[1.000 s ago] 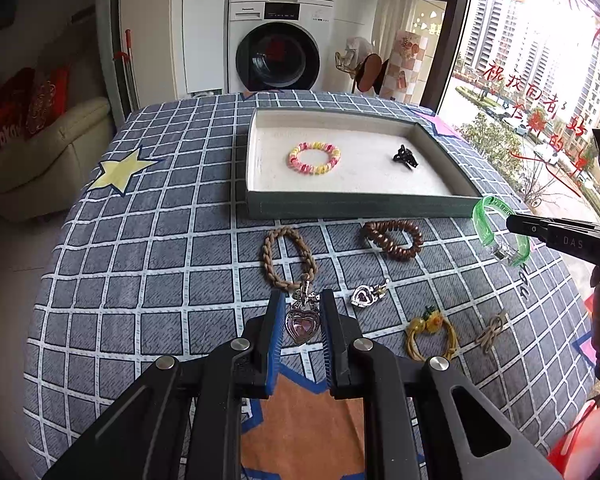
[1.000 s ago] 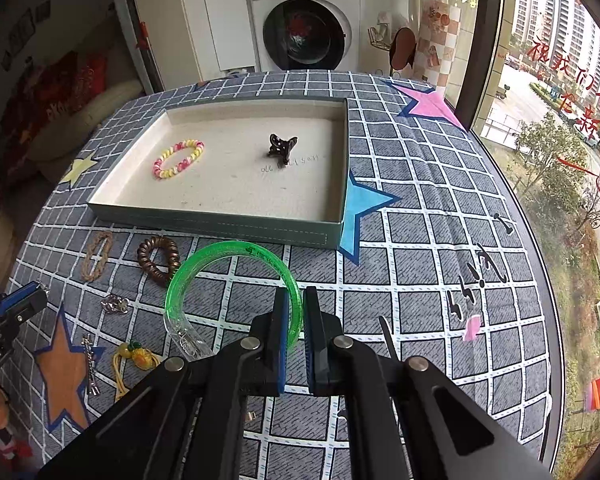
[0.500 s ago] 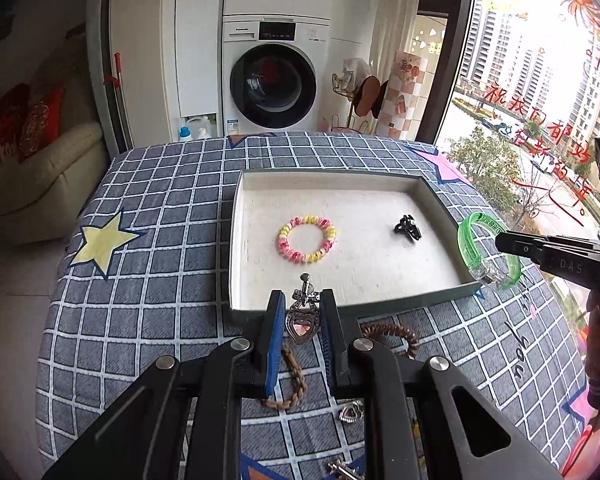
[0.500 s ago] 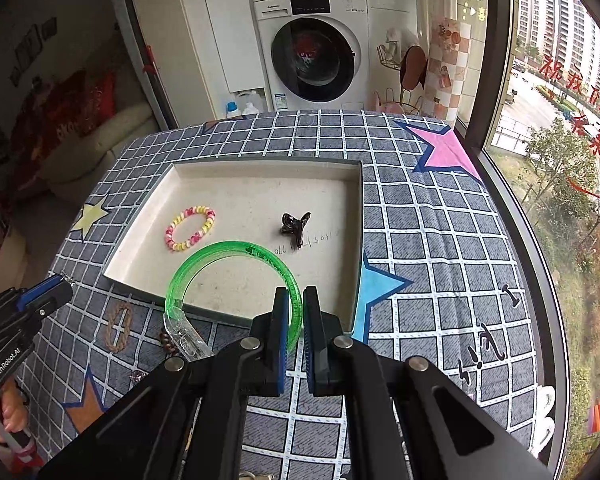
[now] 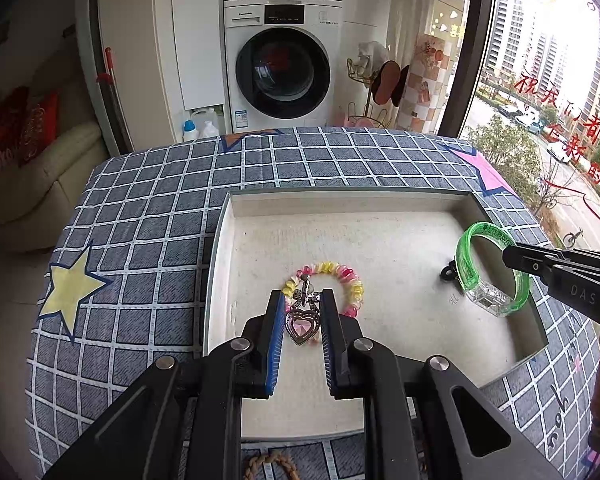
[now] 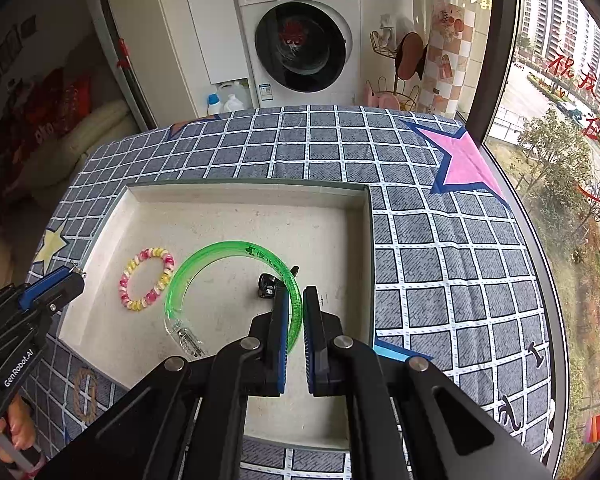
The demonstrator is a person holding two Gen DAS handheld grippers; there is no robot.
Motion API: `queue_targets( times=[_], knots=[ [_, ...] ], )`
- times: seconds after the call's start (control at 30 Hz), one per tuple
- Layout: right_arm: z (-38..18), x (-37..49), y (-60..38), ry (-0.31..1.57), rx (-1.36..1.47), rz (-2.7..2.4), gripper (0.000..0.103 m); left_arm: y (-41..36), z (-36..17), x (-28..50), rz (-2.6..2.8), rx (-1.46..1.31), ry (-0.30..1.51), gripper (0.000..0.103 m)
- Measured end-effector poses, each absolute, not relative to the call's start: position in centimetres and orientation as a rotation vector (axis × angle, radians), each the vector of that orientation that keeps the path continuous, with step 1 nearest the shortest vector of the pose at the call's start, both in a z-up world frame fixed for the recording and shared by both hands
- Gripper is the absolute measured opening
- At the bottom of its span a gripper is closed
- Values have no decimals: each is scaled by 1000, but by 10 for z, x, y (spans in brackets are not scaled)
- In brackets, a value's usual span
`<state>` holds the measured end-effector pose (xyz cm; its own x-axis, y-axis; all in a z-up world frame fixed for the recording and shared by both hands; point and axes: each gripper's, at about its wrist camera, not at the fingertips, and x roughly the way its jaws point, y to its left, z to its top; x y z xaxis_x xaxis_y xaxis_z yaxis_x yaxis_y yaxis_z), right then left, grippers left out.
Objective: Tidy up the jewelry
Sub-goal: 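Lower the keychain onto the beaded bracelet while the right places the bangle around the claw clip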
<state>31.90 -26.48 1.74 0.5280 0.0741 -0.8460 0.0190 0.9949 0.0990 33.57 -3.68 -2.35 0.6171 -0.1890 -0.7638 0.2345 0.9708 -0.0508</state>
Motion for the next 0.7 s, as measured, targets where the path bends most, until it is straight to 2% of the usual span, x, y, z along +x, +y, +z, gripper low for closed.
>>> queue_targets(
  times=[0.7],
  knots=[
    [-36, 349, -276, 1102, 168, -7, 10, -60, -68, 359, -164, 174, 930, 30]
  ],
)
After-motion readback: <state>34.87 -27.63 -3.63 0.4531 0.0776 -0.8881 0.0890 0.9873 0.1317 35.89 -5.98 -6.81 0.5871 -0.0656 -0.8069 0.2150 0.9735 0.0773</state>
